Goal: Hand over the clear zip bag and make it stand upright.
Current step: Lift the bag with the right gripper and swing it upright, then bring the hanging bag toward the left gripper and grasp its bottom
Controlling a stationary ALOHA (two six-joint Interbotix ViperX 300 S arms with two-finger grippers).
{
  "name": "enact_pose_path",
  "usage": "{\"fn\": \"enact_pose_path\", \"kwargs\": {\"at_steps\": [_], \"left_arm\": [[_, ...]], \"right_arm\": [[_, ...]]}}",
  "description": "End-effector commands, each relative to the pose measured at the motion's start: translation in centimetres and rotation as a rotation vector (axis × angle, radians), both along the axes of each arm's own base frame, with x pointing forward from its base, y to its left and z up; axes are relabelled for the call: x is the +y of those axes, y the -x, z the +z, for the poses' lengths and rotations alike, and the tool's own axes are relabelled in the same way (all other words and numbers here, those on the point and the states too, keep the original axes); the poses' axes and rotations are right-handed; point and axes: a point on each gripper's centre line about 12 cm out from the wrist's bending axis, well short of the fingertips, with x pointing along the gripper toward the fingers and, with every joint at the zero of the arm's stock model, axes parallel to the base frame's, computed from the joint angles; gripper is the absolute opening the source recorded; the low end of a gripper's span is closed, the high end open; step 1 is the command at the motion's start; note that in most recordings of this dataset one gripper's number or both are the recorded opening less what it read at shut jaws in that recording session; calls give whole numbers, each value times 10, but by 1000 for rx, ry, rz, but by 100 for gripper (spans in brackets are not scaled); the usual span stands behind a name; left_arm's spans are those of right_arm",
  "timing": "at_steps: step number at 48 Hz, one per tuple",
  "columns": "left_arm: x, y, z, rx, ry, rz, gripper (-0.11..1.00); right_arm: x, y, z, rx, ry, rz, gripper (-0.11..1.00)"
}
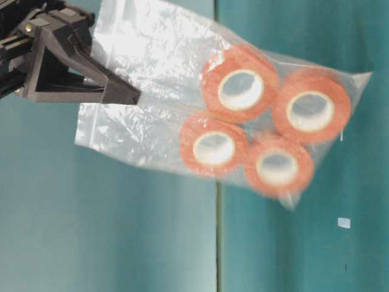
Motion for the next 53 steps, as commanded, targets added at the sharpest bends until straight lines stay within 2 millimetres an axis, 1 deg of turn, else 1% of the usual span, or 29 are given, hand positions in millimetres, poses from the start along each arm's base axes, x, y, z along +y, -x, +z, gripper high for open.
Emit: {"fn": "enact_pose_path", "kwargs": {"at_steps": [1, 7, 17, 33, 45, 53], "left_arm": [[1, -2, 8, -35, -1, 4, 78], [3, -3, 11, -58, -1, 10, 78], [3, -3, 11, -61, 0, 11, 78], [3, -2, 10, -58, 2, 11, 78], [3, -2, 10, -57, 0, 11, 78], [3, -2, 10, -55, 3, 11, 78]], "right_arm": [[-5, -2, 15, -39, 25, 24, 0], [-10, -3, 13, -39, 43, 45, 0], [-11, -6, 14, -47, 66, 85, 0], [-10, -9, 3, 2, 85, 173, 0], [-11, -20, 8, -4, 110, 239, 0], [-3, -29, 12, -10, 135, 322, 0]]}}
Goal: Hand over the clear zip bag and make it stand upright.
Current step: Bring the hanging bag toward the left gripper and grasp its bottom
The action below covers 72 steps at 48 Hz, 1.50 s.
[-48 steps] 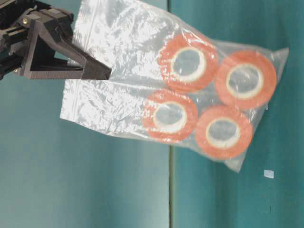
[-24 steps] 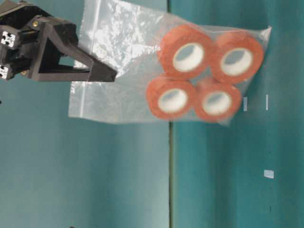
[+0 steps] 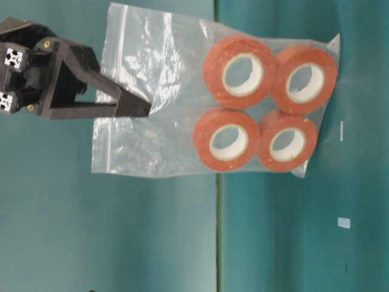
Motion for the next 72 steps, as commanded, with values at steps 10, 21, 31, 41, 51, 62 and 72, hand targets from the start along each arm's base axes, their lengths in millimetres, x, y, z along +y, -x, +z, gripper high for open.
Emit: {"fn": "enact_pose_path", "kwargs": {"at_steps": [10, 21, 31, 41, 51, 62, 72], "left_arm": [[0, -1, 4, -14, 0, 1, 78], [3, -2, 4, -12, 0, 11, 78], [3, -2, 3, -11, -2, 10, 78], [3, -1, 3, -8, -3, 10, 78], [5, 2, -9, 23, -6, 19, 78], [6, 6, -35, 83, -1, 21, 78], [6, 2, -39, 55, 0, 21, 79]], "right_arm": [[16, -4, 14, -13, 29, 135, 0], [15, 2, 5, 26, 42, 165, 0], [12, 2, 3, 22, 59, 177, 0], [16, -1, 2, 8, 82, 234, 0], [16, -9, 6, -37, 105, 239, 0], [16, -16, 10, -70, 131, 259, 0], [17, -18, 10, -71, 133, 268, 0]]}}
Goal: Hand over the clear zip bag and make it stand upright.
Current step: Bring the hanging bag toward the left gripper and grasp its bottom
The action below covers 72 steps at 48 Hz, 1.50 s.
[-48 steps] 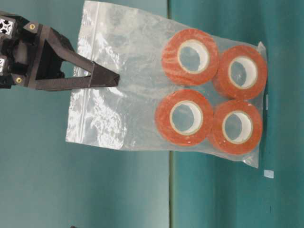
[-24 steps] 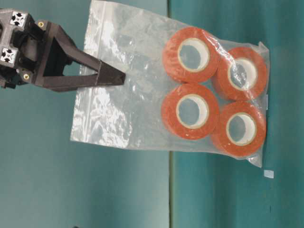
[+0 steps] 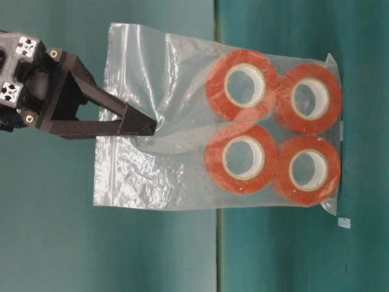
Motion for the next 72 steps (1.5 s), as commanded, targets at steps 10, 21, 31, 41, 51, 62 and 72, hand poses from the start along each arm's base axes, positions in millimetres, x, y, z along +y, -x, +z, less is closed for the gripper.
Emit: {"fn": "enact_pose_path", "kwargs": {"at_steps": [10, 21, 31, 41, 51, 62, 72], "left_arm": [[1, -13, -6, -29, -1, 0, 86], [1, -27, -30, 6, 2, 0, 95], [2, -40, -57, 38, 7, 0, 95], [3, -60, -79, 76, 9, 0, 95], [4, -86, -86, 66, 7, -1, 95], [5, -102, -91, 67, 7, -1, 95], [4, -113, -97, 73, 8, -4, 95]], "right_arm": [[5, -2, 11, -36, 8, 23, 0], [9, -1, 8, -27, 7, 30, 0], [9, -1, 7, -28, 7, 31, 0], [10, -1, 6, -25, 7, 32, 0], [11, 0, 5, -22, 6, 32, 0], [12, -1, 5, -22, 6, 35, 0], [11, -1, 4, -26, 8, 33, 0]]}}
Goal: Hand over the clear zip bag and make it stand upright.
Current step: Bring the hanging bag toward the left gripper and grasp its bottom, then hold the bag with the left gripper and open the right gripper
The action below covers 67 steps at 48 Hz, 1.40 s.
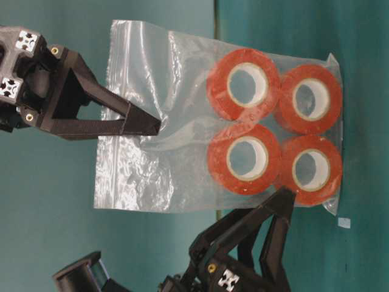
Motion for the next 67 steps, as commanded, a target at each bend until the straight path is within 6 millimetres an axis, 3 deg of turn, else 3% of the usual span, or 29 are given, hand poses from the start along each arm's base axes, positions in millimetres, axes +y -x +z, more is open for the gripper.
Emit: {"fn": "enact_pose_path", "kwargs": {"at_steps": [1, 19, 40, 48, 60, 67], "left_arm": [[0, -10, 4, -29, -3, -4, 95], [1, -37, -9, -41, -1, -2, 95], [1, -36, -12, -42, 21, 7, 92], [1, -38, -10, -48, 21, 7, 76], [-1, -38, -9, -67, -23, -16, 29], [-1, -38, -8, -66, -40, -25, 26]], "right_arm": [[1, -1, 7, -28, 6, 9, 0], [2, 0, 5, -24, 5, 9, 0], [2, 1, 4, -18, 2, 7, 0], [2, 1, 4, -18, 3, 7, 0], [2, 2, 3, -11, -3, -3, 0], [3, 3, 2, -11, -2, -2, 0]]}}
